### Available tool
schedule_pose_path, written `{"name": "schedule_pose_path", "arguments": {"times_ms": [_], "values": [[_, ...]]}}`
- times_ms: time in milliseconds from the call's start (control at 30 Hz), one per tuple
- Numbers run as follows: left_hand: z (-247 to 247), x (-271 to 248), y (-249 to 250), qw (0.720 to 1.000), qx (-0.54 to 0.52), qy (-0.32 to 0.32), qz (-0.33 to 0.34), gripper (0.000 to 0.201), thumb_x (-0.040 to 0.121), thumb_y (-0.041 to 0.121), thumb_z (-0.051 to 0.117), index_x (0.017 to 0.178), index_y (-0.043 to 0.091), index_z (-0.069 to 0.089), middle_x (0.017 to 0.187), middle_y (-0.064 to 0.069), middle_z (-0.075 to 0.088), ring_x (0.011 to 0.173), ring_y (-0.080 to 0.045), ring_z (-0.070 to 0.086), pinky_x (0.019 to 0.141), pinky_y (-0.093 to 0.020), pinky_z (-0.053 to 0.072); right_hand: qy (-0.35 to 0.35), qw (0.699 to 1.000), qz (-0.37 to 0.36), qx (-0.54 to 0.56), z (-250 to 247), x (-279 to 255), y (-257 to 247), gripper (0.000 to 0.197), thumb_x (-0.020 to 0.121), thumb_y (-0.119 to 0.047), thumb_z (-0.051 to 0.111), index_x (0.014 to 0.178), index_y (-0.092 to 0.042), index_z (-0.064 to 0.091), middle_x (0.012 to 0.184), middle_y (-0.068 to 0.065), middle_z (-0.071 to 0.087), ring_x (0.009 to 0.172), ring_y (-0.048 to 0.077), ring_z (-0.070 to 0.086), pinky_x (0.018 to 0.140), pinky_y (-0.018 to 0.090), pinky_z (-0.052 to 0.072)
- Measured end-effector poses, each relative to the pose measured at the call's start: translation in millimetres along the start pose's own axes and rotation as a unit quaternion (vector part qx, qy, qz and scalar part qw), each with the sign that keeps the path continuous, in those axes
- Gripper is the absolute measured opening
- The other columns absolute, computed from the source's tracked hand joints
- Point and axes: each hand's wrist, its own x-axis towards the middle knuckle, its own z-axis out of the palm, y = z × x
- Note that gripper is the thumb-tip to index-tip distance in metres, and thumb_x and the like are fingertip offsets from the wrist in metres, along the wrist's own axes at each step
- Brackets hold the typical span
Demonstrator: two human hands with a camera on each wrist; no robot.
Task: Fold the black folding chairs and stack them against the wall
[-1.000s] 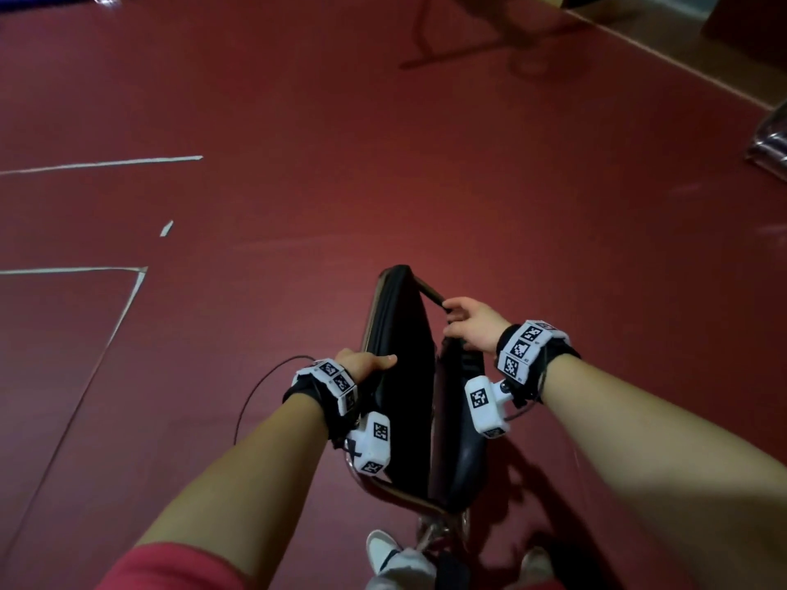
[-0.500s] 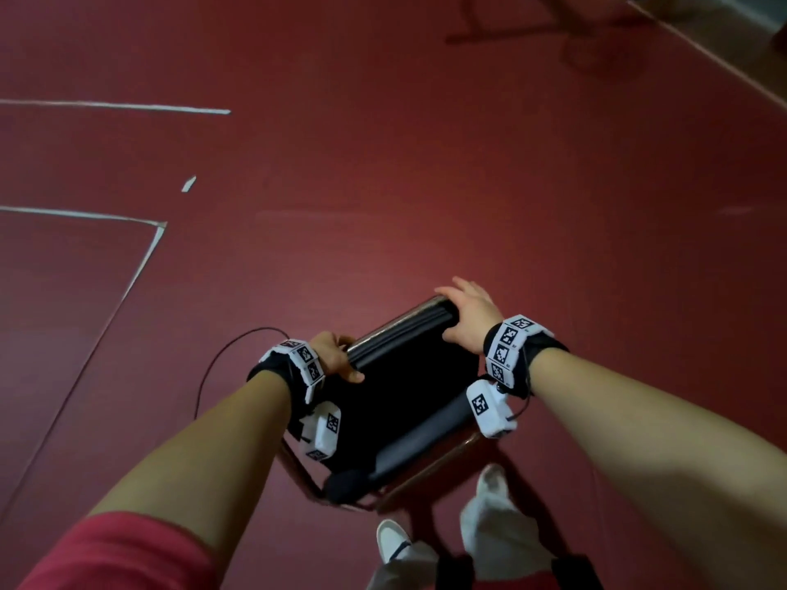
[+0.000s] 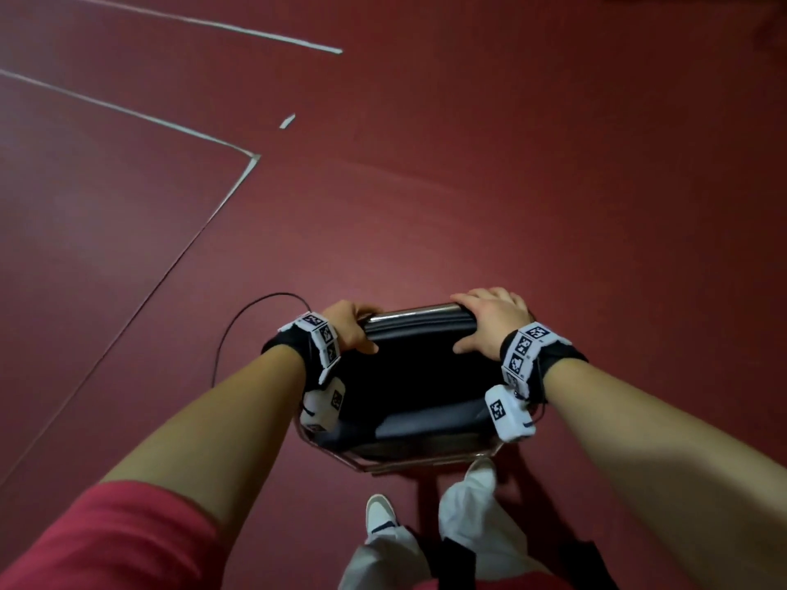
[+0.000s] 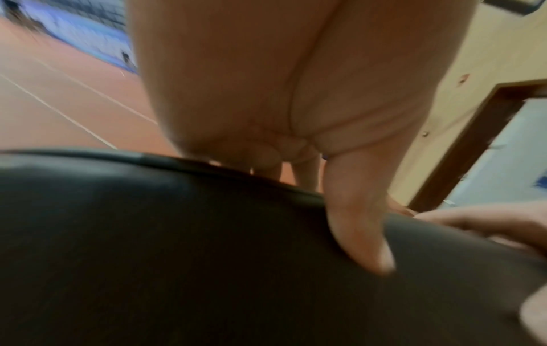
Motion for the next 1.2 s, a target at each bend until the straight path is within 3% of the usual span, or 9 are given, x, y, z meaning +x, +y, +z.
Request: {"name": "schedule_pose_path", "arguments": {"times_ms": [167, 333, 467, 533, 633, 833, 933, 1067, 1200], "values": [[6, -9, -35, 0.985, -0.057, 0.158, -0.051, 0.091, 0.057, 0.056, 0.088, 0.137, 0.023, 0.059, 0.13, 0.0, 0.065, 0.119, -0.021, 0.062, 0.106, -0.035, 0.047, 0.008, 1.0, -0.014, -0.004, 0, 16, 0, 0.081, 0.074, -0.06, 0.072, 0.144, -0.042, 0.037, 0.143, -0.012, 0.044, 0.135, 0.024, 0.032, 0.113, 0.05, 0.022], [22, -10, -77, 0.927, -0.243, 0.271, -0.088, 0.117, 0.038, 0.073, 0.084, 0.137, 0.017, 0.057, 0.131, -0.006, 0.062, 0.119, -0.023, 0.061, 0.107, -0.041, 0.048, 0.015, 0.999, -0.029, -0.019, 0, 20, 5, 0.082, 0.074, -0.065, 0.069, 0.145, -0.041, 0.036, 0.144, -0.011, 0.044, 0.135, 0.025, 0.033, 0.11, 0.047, 0.026], [30, -15, -91, 0.883, -0.371, 0.272, -0.088, 0.074, 0.076, 0.025, 0.087, 0.139, 0.009, 0.053, 0.128, -0.006, 0.06, 0.119, -0.021, 0.058, 0.096, -0.026, 0.046, -0.002, 1.0, -0.004, 0.001, -10, 28, 13, 0.1, 0.063, -0.073, 0.072, 0.148, -0.037, 0.033, 0.141, -0.003, 0.05, 0.129, 0.026, 0.04, 0.104, 0.044, 0.033], [33, -15, -99, 0.875, -0.398, 0.265, -0.073, 0.062, 0.081, 0.012, 0.081, 0.137, 0.009, 0.054, 0.125, -0.004, 0.061, 0.117, -0.019, 0.058, 0.096, -0.025, 0.045, -0.033, 0.998, 0.024, 0.049, -10, 28, 28, 0.098, 0.061, -0.074, 0.073, 0.145, -0.039, 0.037, 0.135, 0.001, 0.05, 0.127, 0.029, 0.042, 0.103, 0.043, 0.035], [35, -10, -114, 0.873, -0.414, 0.25, -0.066, 0.068, 0.082, 0.014, 0.081, 0.142, 0.01, 0.05, 0.13, -0.004, 0.058, 0.117, -0.017, 0.055, 0.1, -0.025, 0.043, -0.054, 0.977, 0.059, 0.199, -1, 20, 50, 0.089, 0.065, -0.065, 0.078, 0.142, -0.044, 0.039, 0.138, 0.003, 0.042, 0.132, 0.032, 0.04, 0.11, 0.047, 0.036], [40, -6, -127, 0.851, -0.463, 0.234, -0.078, 0.062, 0.082, 0.013, 0.08, 0.137, 0.008, 0.052, 0.123, -0.005, 0.063, 0.099, -0.011, 0.062, 0.086, -0.018, 0.047, 0.011, 0.929, 0.142, 0.341, 23, 4, 63, 0.128, 0.037, -0.085, 0.074, 0.146, -0.03, 0.034, 0.141, 0.003, 0.049, 0.125, 0.02, 0.052, 0.108, 0.039, 0.042], [48, -5, -132, 0.836, -0.487, 0.243, -0.077, 0.063, 0.083, 0.013, 0.079, 0.138, 0.009, 0.049, 0.125, -0.006, 0.061, 0.108, -0.017, 0.06, 0.097, -0.028, 0.047, 0.031, 0.906, 0.162, 0.391, 32, 1, 61, 0.119, 0.054, -0.069, 0.081, 0.152, -0.025, 0.028, 0.151, 0.005, 0.04, 0.135, 0.02, 0.044, 0.113, 0.035, 0.034], [49, -2, -134, 0.822, -0.505, 0.25, -0.083, 0.056, 0.085, 0.015, 0.078, 0.132, 0.012, 0.049, 0.111, 0.005, 0.061, 0.103, -0.012, 0.06, 0.079, -0.014, 0.044, 0.032, 0.897, 0.165, 0.409, 32, 2, 60, 0.114, 0.057, -0.066, 0.076, 0.152, -0.026, 0.029, 0.151, 0.003, 0.04, 0.135, 0.019, 0.043, 0.113, 0.034, 0.034], [44, -1, -128, 0.812, -0.517, 0.254, -0.089, 0.057, 0.087, 0.016, 0.076, 0.135, 0.009, 0.048, 0.108, 0.004, 0.06, 0.099, -0.012, 0.057, 0.075, -0.015, 0.041, 0.032, 0.883, 0.16, 0.441, 31, 1, 55, 0.106, 0.063, -0.066, 0.075, 0.152, -0.028, 0.03, 0.149, -0.001, 0.043, 0.134, 0.017, 0.043, 0.107, 0.029, 0.034]]}}
